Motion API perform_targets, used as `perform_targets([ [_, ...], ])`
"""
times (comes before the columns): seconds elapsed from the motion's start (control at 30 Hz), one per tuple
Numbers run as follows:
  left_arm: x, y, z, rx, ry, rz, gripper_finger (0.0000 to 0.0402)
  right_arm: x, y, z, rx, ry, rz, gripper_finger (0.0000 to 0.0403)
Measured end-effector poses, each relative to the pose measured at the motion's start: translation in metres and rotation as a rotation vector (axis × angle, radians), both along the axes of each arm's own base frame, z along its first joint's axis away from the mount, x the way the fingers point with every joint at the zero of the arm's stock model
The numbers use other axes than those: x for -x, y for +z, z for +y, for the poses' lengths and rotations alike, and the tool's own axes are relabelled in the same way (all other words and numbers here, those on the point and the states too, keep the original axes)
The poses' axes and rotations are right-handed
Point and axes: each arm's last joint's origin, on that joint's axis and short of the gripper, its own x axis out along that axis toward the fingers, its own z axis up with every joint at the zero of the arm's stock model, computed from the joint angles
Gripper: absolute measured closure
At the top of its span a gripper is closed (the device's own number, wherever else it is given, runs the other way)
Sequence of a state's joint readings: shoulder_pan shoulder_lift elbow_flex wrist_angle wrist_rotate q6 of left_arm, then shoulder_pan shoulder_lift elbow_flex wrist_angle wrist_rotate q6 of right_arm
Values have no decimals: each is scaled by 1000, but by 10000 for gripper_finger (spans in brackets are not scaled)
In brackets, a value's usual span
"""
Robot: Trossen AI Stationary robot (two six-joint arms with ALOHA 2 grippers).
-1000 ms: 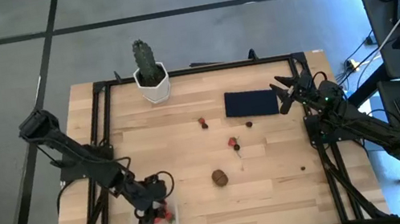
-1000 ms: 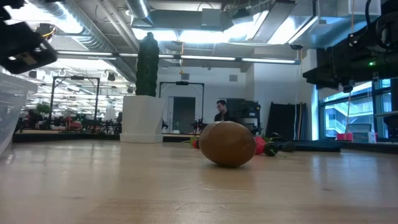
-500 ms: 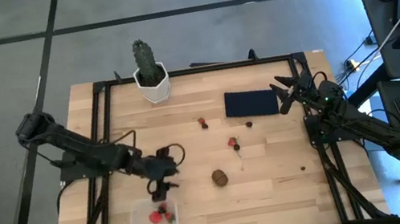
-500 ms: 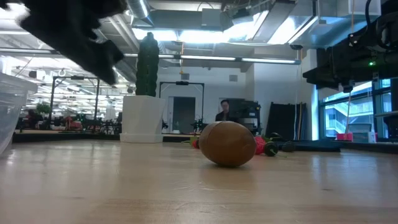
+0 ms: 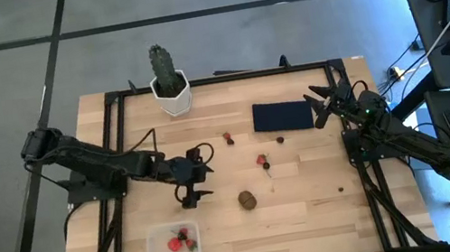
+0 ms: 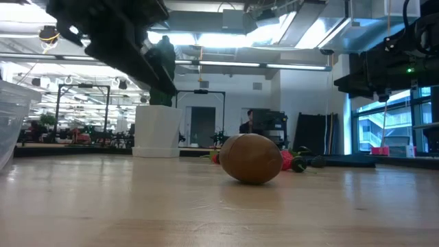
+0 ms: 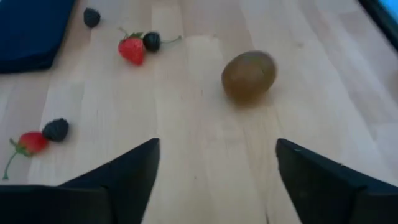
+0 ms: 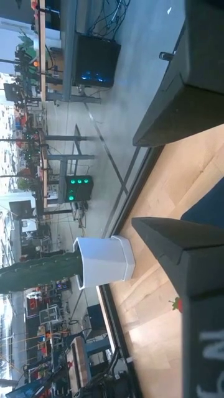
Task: Pick and placing Produce into tupperware
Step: Put the kiwi in the bin
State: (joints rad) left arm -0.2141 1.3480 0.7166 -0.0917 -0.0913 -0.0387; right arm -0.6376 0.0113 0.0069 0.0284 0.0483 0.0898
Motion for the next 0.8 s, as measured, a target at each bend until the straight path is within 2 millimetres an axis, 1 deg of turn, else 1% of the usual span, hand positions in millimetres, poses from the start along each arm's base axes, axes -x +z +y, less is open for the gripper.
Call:
perform_targets([
  [0.13,-5,-7,3,-3,16,17,27,0,0,0,14,0,11,205],
  [0.2,-7,-10,3,-4,20,15,8,0,0,0,15,0,12,205],
  [0.43,-7,-11,0,-12,30,12,20,0,0,0,13,0,10,205],
  [0.57,-11,-6,-4,5,13,-51,21,0,0,0,14,0,12,205],
  [0.7,-15,0,-7,11,-94,-121,21,0,0,0,14,0,12,205],
  [0.8,-20,1,-8,-2,-160,-145,21,0,0,0,13,0,11,205],
])
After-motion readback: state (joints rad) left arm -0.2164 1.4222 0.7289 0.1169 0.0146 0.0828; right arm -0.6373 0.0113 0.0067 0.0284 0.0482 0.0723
